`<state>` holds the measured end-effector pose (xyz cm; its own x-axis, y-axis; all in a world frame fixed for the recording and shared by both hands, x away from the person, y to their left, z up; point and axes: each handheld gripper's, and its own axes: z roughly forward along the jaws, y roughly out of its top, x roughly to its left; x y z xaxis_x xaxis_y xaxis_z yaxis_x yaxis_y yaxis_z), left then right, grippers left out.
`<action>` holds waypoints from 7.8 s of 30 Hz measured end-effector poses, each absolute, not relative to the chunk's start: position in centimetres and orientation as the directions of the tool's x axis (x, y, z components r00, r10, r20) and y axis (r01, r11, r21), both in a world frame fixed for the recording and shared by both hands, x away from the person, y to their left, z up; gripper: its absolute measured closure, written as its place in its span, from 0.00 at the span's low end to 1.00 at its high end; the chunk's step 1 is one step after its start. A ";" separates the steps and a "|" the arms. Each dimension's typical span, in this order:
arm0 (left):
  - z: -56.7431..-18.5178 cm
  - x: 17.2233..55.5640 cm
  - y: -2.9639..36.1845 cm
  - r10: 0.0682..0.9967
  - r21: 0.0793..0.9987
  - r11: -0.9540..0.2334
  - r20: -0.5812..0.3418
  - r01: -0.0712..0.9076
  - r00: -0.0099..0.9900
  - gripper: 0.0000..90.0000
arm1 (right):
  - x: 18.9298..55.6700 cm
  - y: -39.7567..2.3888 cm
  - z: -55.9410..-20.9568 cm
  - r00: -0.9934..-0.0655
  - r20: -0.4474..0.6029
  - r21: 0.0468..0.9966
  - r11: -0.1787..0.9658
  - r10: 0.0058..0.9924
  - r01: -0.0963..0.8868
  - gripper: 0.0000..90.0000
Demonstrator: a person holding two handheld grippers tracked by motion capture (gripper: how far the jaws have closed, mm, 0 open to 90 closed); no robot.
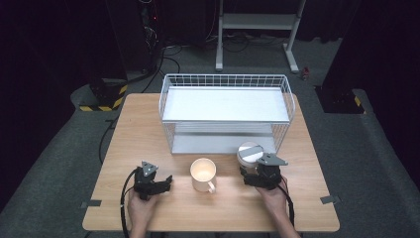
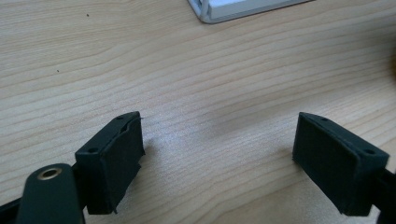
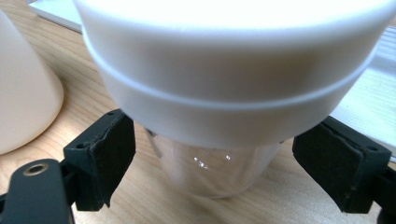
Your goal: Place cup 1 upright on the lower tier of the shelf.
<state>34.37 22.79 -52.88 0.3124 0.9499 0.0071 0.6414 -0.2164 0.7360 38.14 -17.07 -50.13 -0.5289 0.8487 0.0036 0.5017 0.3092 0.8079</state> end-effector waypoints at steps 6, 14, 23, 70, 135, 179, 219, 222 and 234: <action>-52.9 34.4 22.8 0.950 0.736 -0.216 0.007 0.642 0.312 0.18 | 38.5 -17.0 -50.4 -0.517 0.009 0.816 0.293 0.856 0.499 0.15; -52.9 34.4 22.8 0.949 0.735 -0.219 0.008 0.642 0.314 0.19 | 39.0 -16.6 -50.7 -0.521 0.003 0.832 0.287 0.854 0.475 0.15; -52.9 34.4 22.8 0.949 0.734 -0.219 0.009 0.642 0.314 0.19 | 39.5 -16.4 -50.9 -0.522 0.028 0.838 0.264 0.852 0.477 0.17; -52.9 34.4 22.8 0.952 0.734 -0.209 0.000 0.646 0.307 0.19 | 42.7 -15.9 -48.8 -0.509 0.038 0.849 0.241 0.860 0.471 0.20; -52.9 34.4 22.8 0.953 0.736 -0.204 -0.002 0.645 0.304 0.19 | 46.8 -15.7 -49.6 -0.481 0.029 0.841 0.238 0.876 0.486 0.15; -52.9 34.4 22.8 0.953 0.736 -0.202 -0.002 0.645 0.302 0.19 | 44.3 -16.4 -50.0 -0.438 0.031 0.805 0.237 0.898 0.543 0.30; -52.9 34.4 22.9 0.952 0.735 -0.210 0.002 0.645 0.307 0.19 | 47.4 -15.3 -50.4 -0.379 0.005 0.795 0.226 0.925 0.563 0.58; -52.9 34.4 22.8 0.952 0.735 -0.210 0.003 0.645 0.307 0.19 | 47.7 -15.4 -50.6 -0.378 0.015 0.796 0.217 0.926 0.565 0.60; -52.9 34.4 22.8 0.953 0.736 -0.207 0.002 0.645 0.304 0.19 | 48.4 -15.1 -50.8 -0.366 0.024 0.785 0.210 0.930 0.584 0.65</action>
<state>34.38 22.82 -52.88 0.3044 0.9525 0.0018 0.6447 -0.2074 0.7357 48.43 -15.12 -50.83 -0.3659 0.9303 0.0236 0.5835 0.2096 0.7846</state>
